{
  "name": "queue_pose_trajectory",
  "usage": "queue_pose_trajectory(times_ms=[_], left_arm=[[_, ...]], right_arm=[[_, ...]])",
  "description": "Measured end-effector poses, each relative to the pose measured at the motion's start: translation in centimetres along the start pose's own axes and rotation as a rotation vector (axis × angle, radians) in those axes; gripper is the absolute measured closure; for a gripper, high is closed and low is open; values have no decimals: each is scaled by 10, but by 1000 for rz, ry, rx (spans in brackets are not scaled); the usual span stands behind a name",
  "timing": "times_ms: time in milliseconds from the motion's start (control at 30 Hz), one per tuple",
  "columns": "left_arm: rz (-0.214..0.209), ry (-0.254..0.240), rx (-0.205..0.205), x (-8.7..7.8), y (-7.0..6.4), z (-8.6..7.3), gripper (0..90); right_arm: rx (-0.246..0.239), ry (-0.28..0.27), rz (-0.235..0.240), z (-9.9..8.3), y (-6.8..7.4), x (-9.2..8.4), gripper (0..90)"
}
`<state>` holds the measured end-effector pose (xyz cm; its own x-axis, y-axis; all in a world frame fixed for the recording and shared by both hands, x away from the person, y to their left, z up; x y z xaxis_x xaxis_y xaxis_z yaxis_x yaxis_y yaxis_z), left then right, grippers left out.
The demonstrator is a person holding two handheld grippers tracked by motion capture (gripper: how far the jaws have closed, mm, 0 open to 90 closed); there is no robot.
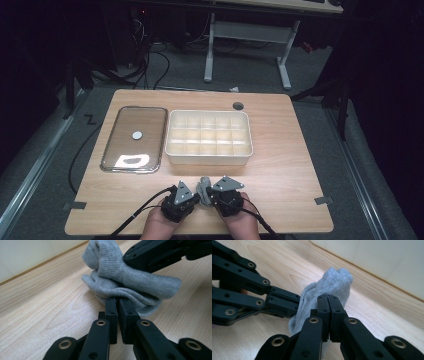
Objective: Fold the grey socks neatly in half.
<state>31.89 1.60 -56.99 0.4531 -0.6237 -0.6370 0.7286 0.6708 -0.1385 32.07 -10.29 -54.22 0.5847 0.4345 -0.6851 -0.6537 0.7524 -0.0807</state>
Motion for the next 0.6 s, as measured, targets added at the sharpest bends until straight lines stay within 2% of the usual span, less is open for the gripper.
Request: queue_pose_trajectory(times_ms=[67,167,333,467,500,600], left_arm=[[-1,0,-2,0,0,0,860],[17,5,21,0,0,2,866],[23,5,23,2,0,2,881],[33,12,45,3,0,1,895],[31,14,58,3,0,1,893],[29,14,57,2,2,0,862]], right_arm=[[-4,0,0,0,1,0,892],[-13,2,5,1,4,1,892],[-18,2,14,1,5,2,894],[-24,12,20,-1,7,5,900],[-39,19,14,-3,8,7,900],[-48,22,11,-7,9,8,900]])
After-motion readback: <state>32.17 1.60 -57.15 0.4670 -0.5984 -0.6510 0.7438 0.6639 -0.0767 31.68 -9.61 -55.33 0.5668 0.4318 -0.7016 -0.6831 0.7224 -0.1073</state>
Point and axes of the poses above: each handheld gripper's, and its own axes: x roughly forward along the jaws, z roughly out of its top, y roughly to its left, the point moved 6 cm from there along x, roughly forward along the jaws, and after that the axes turned 6 degrees about -x, right-handed, at the moved point
